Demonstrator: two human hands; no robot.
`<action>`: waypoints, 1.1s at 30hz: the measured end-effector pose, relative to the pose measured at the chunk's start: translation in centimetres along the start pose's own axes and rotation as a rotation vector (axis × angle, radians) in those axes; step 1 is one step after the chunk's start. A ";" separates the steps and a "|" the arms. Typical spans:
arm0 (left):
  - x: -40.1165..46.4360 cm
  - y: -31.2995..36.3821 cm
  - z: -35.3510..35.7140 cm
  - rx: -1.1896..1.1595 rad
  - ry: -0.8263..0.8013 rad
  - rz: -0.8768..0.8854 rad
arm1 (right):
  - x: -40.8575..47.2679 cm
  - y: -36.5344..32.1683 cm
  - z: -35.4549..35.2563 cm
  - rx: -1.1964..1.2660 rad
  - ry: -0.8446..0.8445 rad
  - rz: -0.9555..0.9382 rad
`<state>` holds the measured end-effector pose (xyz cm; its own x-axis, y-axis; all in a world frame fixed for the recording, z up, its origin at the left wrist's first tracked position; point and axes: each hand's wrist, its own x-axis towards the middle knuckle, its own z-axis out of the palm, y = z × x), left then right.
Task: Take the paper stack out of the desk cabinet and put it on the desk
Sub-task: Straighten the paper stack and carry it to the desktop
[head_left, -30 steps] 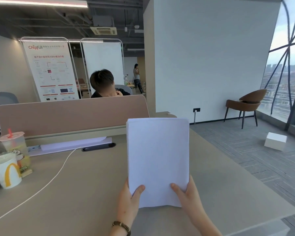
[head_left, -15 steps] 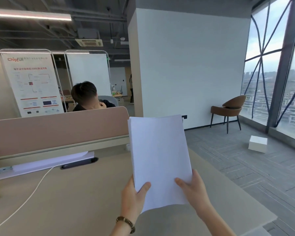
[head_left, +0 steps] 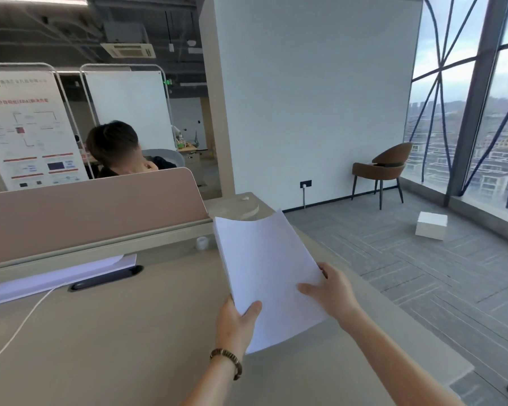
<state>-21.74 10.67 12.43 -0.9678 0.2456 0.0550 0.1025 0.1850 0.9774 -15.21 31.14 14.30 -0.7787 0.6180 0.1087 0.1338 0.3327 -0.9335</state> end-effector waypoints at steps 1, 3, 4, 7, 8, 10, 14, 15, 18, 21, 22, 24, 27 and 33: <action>0.6 -0.4 0.6 0.007 -0.006 -0.022 | 0.9 0.5 0.1 -0.017 -0.002 0.008; 1.9 -0.9 1.7 0.027 -0.011 -0.066 | 2.6 1.5 0.1 -0.036 -0.007 0.028; 2.6 -1.2 2.2 0.038 -0.012 -0.083 | 3.4 2.0 0.2 -0.041 -0.008 0.042; 4.5 -1.3 3.8 0.086 -0.008 -0.102 | 5.8 3.3 0.1 -0.055 -0.013 0.080; 5.1 -1.1 4.3 0.112 -0.004 -0.102 | 6.6 3.7 0.0 -0.059 -0.013 0.088; 6.3 -0.8 5.2 0.143 -0.005 -0.109 | 8.0 4.3 -0.1 -0.071 -0.014 0.104; 8.2 -0.5 6.7 0.184 -0.019 -0.134 | 10.3 5.2 -0.4 -0.108 -0.037 0.128; 8.5 -0.5 7.0 0.195 -0.023 -0.145 | 10.8 5.4 -0.5 -0.120 -0.042 0.133; 9.2 -0.3 8.1 0.246 0.016 -0.160 | 11.8 5.6 -0.9 -0.195 -0.048 0.131; 9.8 0.1 8.6 0.286 0.007 -0.138 | 12.9 5.9 -1.4 -0.293 -0.045 0.133; 10.1 0.1 8.6 0.308 -0.019 -0.123 | 13.2 6.0 -1.5 -0.311 -0.044 0.139; 10.8 -0.2 8.5 0.407 -0.072 -0.080 | 13.7 6.1 -1.6 -0.331 -0.054 0.155; 11.7 -1.2 8.1 0.616 -0.118 -0.038 | 14.1 6.1 -1.7 -0.365 -0.086 0.181; 11.6 -3.0 7.5 1.083 -0.089 0.129 | 14.3 6.7 -1.7 -0.553 -0.109 0.212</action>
<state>-31.54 20.14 8.59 -0.9198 0.3828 0.0864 0.3916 0.8810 0.2653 -24.39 43.43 10.23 -0.7545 0.6446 -0.1235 0.5693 0.5491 -0.6119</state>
